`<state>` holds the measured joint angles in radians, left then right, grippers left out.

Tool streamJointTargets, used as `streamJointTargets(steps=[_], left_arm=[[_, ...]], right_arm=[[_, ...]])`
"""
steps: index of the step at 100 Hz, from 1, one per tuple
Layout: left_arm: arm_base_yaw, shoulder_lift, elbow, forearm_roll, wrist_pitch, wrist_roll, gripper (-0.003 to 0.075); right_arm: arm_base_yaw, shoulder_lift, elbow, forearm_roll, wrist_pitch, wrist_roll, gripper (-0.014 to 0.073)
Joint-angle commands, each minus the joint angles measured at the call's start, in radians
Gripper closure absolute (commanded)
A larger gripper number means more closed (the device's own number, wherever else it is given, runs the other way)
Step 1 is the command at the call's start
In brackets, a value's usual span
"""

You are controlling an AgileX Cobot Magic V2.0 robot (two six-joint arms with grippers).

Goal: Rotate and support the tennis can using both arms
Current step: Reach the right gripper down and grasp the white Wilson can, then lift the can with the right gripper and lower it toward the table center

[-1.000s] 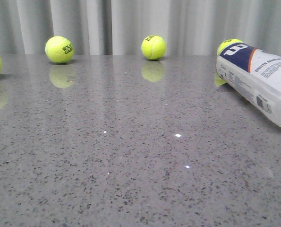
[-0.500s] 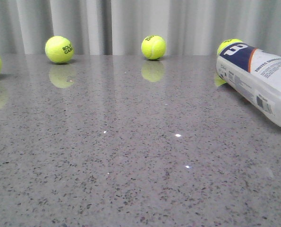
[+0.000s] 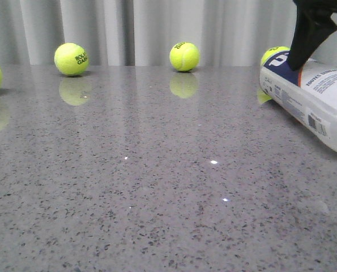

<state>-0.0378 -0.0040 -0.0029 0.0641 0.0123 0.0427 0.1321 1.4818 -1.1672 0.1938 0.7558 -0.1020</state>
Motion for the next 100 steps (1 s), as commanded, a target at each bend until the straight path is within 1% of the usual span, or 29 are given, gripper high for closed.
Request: streamJointTargets(steps=[1,19,24,26,28,29,31,35,36,41,44,47,50,60,70,77,82,98,99,100], left_arm=[[0.001,-0.040,0.046,-0.001,-0.083,-0.008,0.0741],[0.001,-0.040,0.046,-0.001,-0.083,-0.008,0.0741],[0.001,-0.040,0.046,-0.001,-0.083,-0.008,0.0741],[0.001,-0.040,0.046,-0.001,-0.083,-0.008,0.0741],[0.001,-0.040,0.046,-0.001,-0.083,-0.008,0.0741],[0.001,-0.040,0.046,-0.001,-0.083,-0.008,0.0741],[0.001,-0.040,0.046,-0.001,-0.083,-0.008,0.0741],[0.001,-0.040,0.046,-0.001,-0.083,-0.008,0.0741],[0.001,-0.040,0.046,-0.001,-0.083,-0.008,0.0741],[0.001,-0.040,0.046,-0.001,-0.083,-0.008,0.0741],[0.001,-0.040,0.046,-0.001,-0.083,-0.008,0.0741],[0.001,-0.040,0.046,-0.001,-0.083,-0.008,0.0741],[0.001,-0.040,0.046,-0.001,-0.083,-0.008,0.0741],[0.001,-0.040,0.046,-0.001,-0.083,-0.008,0.0741],[0.001,-0.040,0.046,-0.001,-0.083,-0.008,0.0741],[0.001,-0.040,0.046,-0.001,-0.083,-0.008,0.0741],[0.001,-0.040,0.046,-0.001,-0.083,-0.008,0.0741],[0.001,-0.040,0.046,-0.001,-0.083,-0.008,0.0741],[0.001,-0.040,0.046,-0.001,-0.083,-0.008,0.0741],[0.001,-0.040,0.046,-0.001,-0.083,-0.008,0.0741]], right_arm=[[0.009,-0.005,-0.033,0.008,-0.052,-0.021,-0.0041],[0.016,0.034,-0.033,0.008,-0.057,-0.021,-0.0039],[0.016,0.040,-0.033,0.008,-0.056,-0.021,-0.0023],[0.016,0.044,-0.033,0.008,-0.056,-0.021,-0.0006],[0.016,0.047,-0.033,0.008,-0.055,-0.021,0.0029],[0.016,0.047,-0.033,0.008,-0.055,-0.021,0.0029],[0.016,0.048,-0.033,0.008,-0.053,-0.021,0.0063],[0.016,0.049,-0.033,0.008,-0.048,-0.021,0.0156],[0.016,0.049,-0.033,0.008,-0.048,-0.021,0.0156],[0.016,0.049,-0.033,0.008,-0.040,-0.021,0.0266],[0.016,0.047,-0.035,0.008,-0.034,-0.021,0.0313],[0.016,0.042,-0.040,0.008,-0.023,-0.021,0.0356],[0.016,0.038,-0.047,0.008,-0.008,-0.021,0.0375],[0.016,0.023,-0.104,0.010,0.061,-0.027,0.0377],[0.037,0.015,-0.190,0.010,0.144,-0.091,0.0377],[0.071,0.016,-0.264,0.010,0.205,-0.185,0.0377],[0.098,0.017,-0.301,0.010,0.223,-0.254,0.0377],[0.196,0.022,-0.358,0.010,0.203,-0.511,0.0377],[0.210,0.025,-0.359,0.010,0.198,-0.547,0.0377],[0.210,0.025,-0.359,0.010,0.196,-0.547,0.0377]])
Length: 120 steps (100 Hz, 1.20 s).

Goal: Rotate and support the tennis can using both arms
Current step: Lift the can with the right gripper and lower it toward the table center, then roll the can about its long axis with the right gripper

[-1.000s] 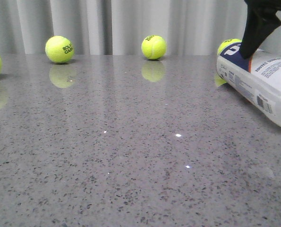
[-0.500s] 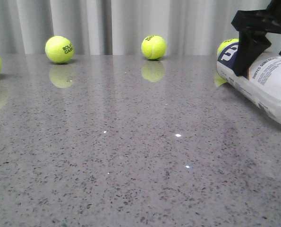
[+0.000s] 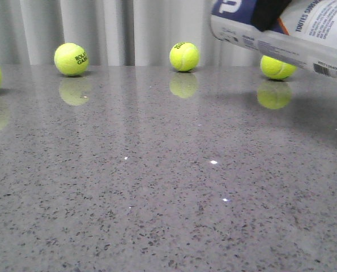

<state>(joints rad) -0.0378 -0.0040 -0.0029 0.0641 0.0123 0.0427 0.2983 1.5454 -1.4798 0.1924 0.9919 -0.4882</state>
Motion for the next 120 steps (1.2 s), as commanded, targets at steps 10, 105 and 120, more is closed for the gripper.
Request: streamJointTargets(steps=[10,105,120], left_arm=[[0.001,-0.040,0.046,-0.001,-0.083,-0.008,0.0741],[0.001,-0.040,0.046,-0.001,-0.083,-0.008,0.0741],[0.001,-0.040,0.046,-0.001,-0.083,-0.008,0.0741]], right_arm=[[0.105,-0.021,-0.047,0.011,-0.067,-0.353,0.0377],[0.260,0.199,-0.047,0.010,-0.093,-0.778,0.0264],[0.260,0.199,-0.047,0.010,-0.089,-0.776,0.0046]])
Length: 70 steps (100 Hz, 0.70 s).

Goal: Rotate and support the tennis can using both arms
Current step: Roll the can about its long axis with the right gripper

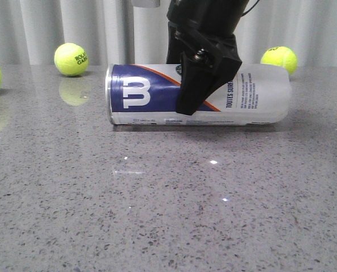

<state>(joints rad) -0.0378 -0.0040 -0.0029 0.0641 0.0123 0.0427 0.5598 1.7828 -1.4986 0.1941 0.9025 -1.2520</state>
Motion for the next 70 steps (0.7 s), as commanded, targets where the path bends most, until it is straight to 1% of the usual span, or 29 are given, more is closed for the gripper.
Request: streamJointTargets(steps=[1,4,9,12,70], left_arm=[[0.001,-0.040,0.046,-0.001,-0.083,-0.008,0.0741],[0.001,-0.040,0.046,-0.001,-0.083,-0.008,0.0741],[0.001,-0.040,0.046,-0.001,-0.083,-0.008,0.0741],[0.001,-0.040,0.046,-0.001,-0.083,-0.008,0.0741],[0.001,-0.040,0.046,-0.001,-0.083,-0.008,0.0741]], right_arm=[[-0.002,-0.038,-0.029,0.009,0.000,-0.010,0.0027],[-0.002,-0.038,-0.029,0.009,0.000,-0.005,-0.0017],[-0.002,-0.038,-0.029,0.009,-0.001,0.002,-0.0064],[-0.002,-0.038,-0.029,0.009,-0.001,0.005,-0.0075],[-0.004,-0.072,-0.029,0.009,-0.001,0.009,-0.0071]])
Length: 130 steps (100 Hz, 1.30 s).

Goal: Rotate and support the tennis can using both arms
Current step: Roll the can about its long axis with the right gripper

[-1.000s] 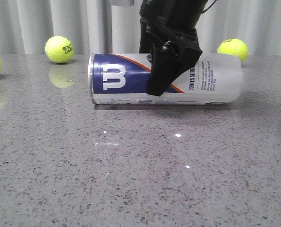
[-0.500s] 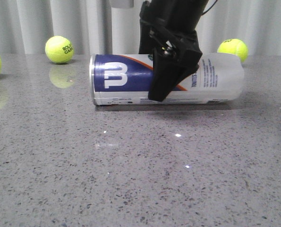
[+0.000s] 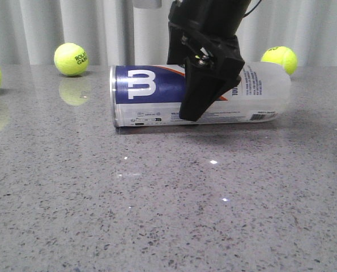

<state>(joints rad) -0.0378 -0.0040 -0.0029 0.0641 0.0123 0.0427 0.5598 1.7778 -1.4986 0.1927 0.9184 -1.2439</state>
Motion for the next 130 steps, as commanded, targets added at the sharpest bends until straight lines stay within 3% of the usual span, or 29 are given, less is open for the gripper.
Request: streamJointTargets(steps=[1,78,130], left_arm=[[0.001,-0.040,0.046,-0.001,-0.083,-0.008,0.0741],[0.001,-0.040,0.046,-0.001,-0.083,-0.008,0.0741],[0.001,-0.040,0.046,-0.001,-0.083,-0.008,0.0741]], right_arm=[[-0.004,-0.068,-0.029,0.010,-0.017,0.001,-0.0071],[-0.005,-0.072,-0.029,0.007,-0.023,0.003,-0.0071],[-0.005,-0.077,-0.072,-0.036,-0.005,0.092,-0.0071]])
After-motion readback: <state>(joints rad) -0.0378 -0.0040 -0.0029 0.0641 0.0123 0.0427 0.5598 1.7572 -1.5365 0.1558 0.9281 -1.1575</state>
